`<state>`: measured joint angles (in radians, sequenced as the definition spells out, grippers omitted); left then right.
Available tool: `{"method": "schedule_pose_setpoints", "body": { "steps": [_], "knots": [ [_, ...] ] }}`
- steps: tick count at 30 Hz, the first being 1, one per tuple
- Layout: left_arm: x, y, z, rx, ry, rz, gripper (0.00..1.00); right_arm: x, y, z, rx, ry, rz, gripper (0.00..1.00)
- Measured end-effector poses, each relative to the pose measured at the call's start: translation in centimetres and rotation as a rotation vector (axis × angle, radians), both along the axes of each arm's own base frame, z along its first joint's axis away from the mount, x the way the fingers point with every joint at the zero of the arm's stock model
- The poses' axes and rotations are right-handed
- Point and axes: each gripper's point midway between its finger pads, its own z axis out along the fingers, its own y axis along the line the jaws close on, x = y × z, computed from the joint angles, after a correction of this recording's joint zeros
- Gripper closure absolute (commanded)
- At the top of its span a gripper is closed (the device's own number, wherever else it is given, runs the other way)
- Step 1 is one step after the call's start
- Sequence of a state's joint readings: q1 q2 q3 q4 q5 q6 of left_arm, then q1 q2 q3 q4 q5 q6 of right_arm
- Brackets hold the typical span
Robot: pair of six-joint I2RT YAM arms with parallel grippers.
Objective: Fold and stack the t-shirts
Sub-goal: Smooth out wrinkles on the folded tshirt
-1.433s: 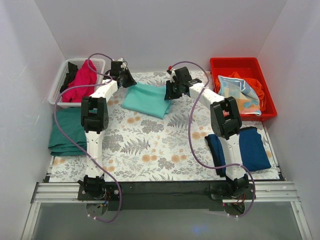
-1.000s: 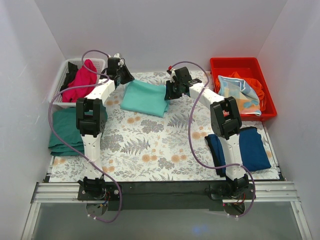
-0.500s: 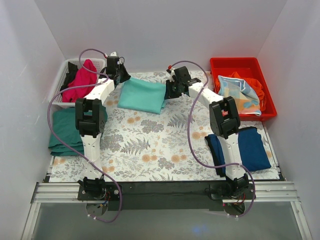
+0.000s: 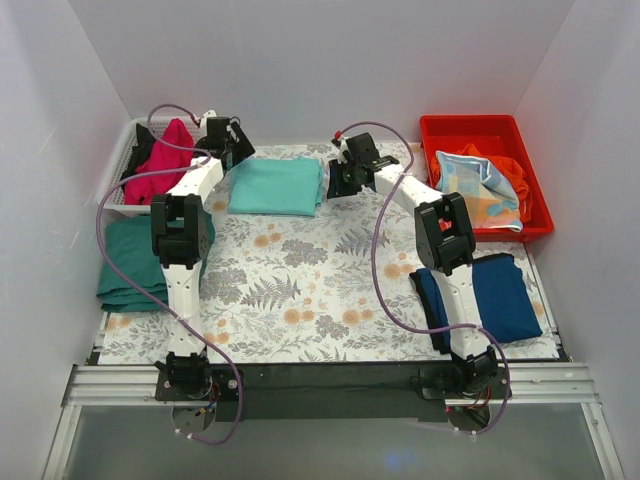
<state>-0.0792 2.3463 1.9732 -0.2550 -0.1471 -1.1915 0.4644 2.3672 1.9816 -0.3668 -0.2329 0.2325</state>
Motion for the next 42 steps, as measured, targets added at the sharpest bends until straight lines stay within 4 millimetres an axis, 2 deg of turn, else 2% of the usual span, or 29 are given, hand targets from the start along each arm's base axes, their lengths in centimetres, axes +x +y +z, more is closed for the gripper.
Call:
{"method": "schedule_pose_setpoints", "body": {
  "steps": [4, 6, 9, 13, 16, 20, 22, 25, 28, 30, 35, 42],
  "knots": [
    [0.1, 2.0, -1.6, 0.011, 0.032, 0.042, 0.16, 0.1, -0.1, 0.0, -0.002, -0.001, -0.003, 0.66],
    [0.4, 2.6, -1.3, 0.004, 0.023, 0.047, 0.16, 0.1, -0.1, 0.0, -0.002, 0.001, -0.005, 0.66],
    [0.9, 2.2, -0.3, -0.024, -0.004, 0.018, 0.15, 0.6, 0.1, 0.4, 0.008, -0.007, -0.008, 0.66],
    [0.6, 0.2, -0.1, -0.104, -0.007, -0.076, 0.15, 1.2, 0.8, 1.9, 0.047, -0.024, 0.0, 0.66],
    [-0.6, -2.1, -0.2, -0.155, 0.012, -0.159, 0.15, 1.2, 1.9, 3.1, 0.101, -0.037, 0.027, 0.66],
    [-2.1, -5.6, 0.0, -0.214, 0.016, -0.271, 0.15, 0.9, 4.0, 3.5, 0.192, -0.024, 0.081, 0.65],
    [-2.6, -7.0, 0.0, -0.237, 0.013, -0.313, 0.15, 0.4, 5.5, 2.9, 0.246, -0.001, 0.123, 0.64],
    [-3.6, -8.2, -1.3, -0.263, 0.038, -0.348, 0.15, -1.0, 7.4, 0.7, 0.313, 0.076, 0.173, 0.64],
    [-4.4, -7.9, -2.9, -0.266, 0.078, -0.334, 0.15, -2.5, 8.7, -2.1, 0.366, 0.179, 0.201, 0.65],
    [-5.0, -7.4, -4.1, -0.255, 0.112, -0.308, 0.14, -2.7, 9.1, -2.0, 0.401, 0.194, 0.215, 0.67],
    [-6.3, -6.3, -4.8, -0.227, 0.168, -0.253, 0.14, -3.3, 7.7, -2.5, 0.388, 0.216, 0.183, 0.7],
    [-11.8, -5.4, -5.3, -0.195, 0.271, -0.224, 0.14, -5.4, 2.5, -3.2, 0.272, 0.267, 0.083, 0.75]
  ]
}}
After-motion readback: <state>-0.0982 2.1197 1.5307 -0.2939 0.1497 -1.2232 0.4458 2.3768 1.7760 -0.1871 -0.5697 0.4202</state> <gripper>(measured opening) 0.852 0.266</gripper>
